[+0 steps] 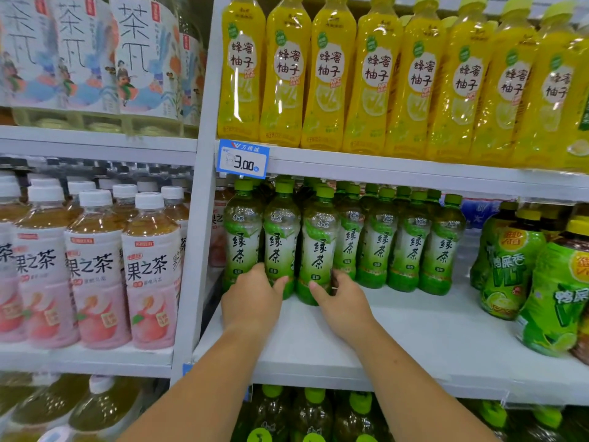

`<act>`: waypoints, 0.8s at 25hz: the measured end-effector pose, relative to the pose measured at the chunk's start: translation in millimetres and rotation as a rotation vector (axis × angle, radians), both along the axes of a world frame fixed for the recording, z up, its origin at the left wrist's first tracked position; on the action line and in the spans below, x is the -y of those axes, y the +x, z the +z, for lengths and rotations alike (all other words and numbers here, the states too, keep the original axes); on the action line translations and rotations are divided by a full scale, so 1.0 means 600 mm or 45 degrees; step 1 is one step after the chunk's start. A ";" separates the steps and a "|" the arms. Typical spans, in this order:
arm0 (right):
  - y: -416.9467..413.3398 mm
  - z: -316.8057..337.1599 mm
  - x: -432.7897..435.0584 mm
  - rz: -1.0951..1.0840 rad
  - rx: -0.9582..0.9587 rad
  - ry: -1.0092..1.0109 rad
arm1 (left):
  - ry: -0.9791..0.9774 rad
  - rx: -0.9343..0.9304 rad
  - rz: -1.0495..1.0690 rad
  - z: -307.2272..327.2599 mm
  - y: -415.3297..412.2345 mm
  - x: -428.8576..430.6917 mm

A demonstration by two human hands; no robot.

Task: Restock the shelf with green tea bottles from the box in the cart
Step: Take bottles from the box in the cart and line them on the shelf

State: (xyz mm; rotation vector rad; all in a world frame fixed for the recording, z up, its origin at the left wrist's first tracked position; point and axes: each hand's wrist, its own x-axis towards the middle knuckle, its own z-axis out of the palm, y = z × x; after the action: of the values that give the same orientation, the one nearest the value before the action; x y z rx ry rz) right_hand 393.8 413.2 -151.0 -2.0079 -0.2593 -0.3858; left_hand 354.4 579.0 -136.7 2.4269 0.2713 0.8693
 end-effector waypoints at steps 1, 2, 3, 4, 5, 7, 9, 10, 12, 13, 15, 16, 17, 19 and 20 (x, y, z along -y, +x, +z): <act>0.000 0.000 -0.001 -0.011 -0.004 0.001 | 0.008 -0.001 0.007 0.002 -0.002 0.001; 0.000 0.000 -0.001 -0.024 -0.006 0.007 | 0.013 0.002 0.009 0.003 -0.005 0.001; -0.002 0.000 -0.002 -0.038 -0.010 0.011 | 0.010 0.010 0.005 0.002 -0.009 0.001; -0.004 0.000 -0.002 -0.048 -0.013 0.010 | 0.000 0.021 -0.005 0.001 -0.012 0.002; -0.005 0.001 -0.002 -0.052 -0.015 0.009 | -0.023 0.030 -0.018 0.001 -0.017 0.003; -0.009 0.006 0.000 -0.039 -0.028 0.015 | -0.115 0.016 -0.090 0.002 -0.027 0.003; -0.019 0.013 0.003 -0.008 -0.068 0.029 | -0.197 -0.074 -0.184 0.002 -0.039 0.002; -0.026 0.018 0.004 0.013 -0.090 0.035 | -0.235 -0.128 -0.216 0.005 -0.046 0.001; -0.048 0.018 0.005 0.042 -0.119 0.023 | -0.333 -0.191 -0.285 0.007 -0.065 -0.004; -0.060 0.016 0.007 0.044 -0.126 0.004 | -0.379 -0.203 -0.324 0.010 -0.079 -0.005; -0.084 0.017 0.014 0.016 -0.166 -0.066 | -0.473 -0.223 -0.383 0.020 -0.106 -0.004; -0.096 0.018 0.020 0.006 -0.183 -0.089 | -0.518 -0.233 -0.401 0.025 -0.119 -0.002; -0.107 0.019 0.025 0.013 -0.193 -0.090 | -0.556 -0.238 -0.415 0.028 -0.130 0.001; -0.128 0.026 0.034 0.037 -0.192 -0.074 | -0.596 -0.220 -0.466 0.033 -0.151 0.008; -0.137 0.033 0.038 0.049 -0.188 -0.070 | -0.604 -0.215 -0.496 0.036 -0.159 0.010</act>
State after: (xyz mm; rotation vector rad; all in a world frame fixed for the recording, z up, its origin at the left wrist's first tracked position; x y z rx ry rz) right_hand 311.5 390.5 -131.4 -2.0710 -0.2176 -0.2074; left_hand 259.3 573.3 -114.9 2.0095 0.0498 0.3749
